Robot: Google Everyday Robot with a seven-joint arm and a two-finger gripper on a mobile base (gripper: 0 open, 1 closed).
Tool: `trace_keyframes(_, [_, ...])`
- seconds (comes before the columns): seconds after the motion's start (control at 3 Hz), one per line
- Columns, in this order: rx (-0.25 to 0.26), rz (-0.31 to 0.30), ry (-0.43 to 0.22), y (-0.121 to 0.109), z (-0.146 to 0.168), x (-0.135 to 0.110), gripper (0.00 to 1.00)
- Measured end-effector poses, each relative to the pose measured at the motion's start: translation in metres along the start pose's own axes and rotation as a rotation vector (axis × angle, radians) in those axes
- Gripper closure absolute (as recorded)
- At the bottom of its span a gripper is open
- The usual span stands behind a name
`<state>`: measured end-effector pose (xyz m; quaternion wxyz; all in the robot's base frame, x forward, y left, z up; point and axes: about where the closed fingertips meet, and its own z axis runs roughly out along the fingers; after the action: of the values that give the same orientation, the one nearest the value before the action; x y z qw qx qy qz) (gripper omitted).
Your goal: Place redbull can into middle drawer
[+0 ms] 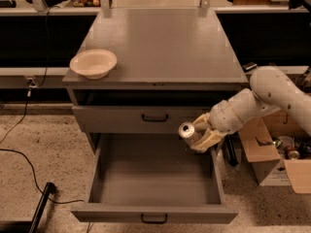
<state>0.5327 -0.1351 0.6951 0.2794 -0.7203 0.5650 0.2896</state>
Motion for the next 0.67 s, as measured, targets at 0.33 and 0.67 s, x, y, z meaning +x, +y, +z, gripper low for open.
trace_keyframes(0.33, [0.112, 0.2, -0.293, 0.027, 0.007, -0.002, 1.0])
trace_keyframes(0.67, [0.205, 0.368, -0.508, 0.042, 0.017, -0.012, 1.0])
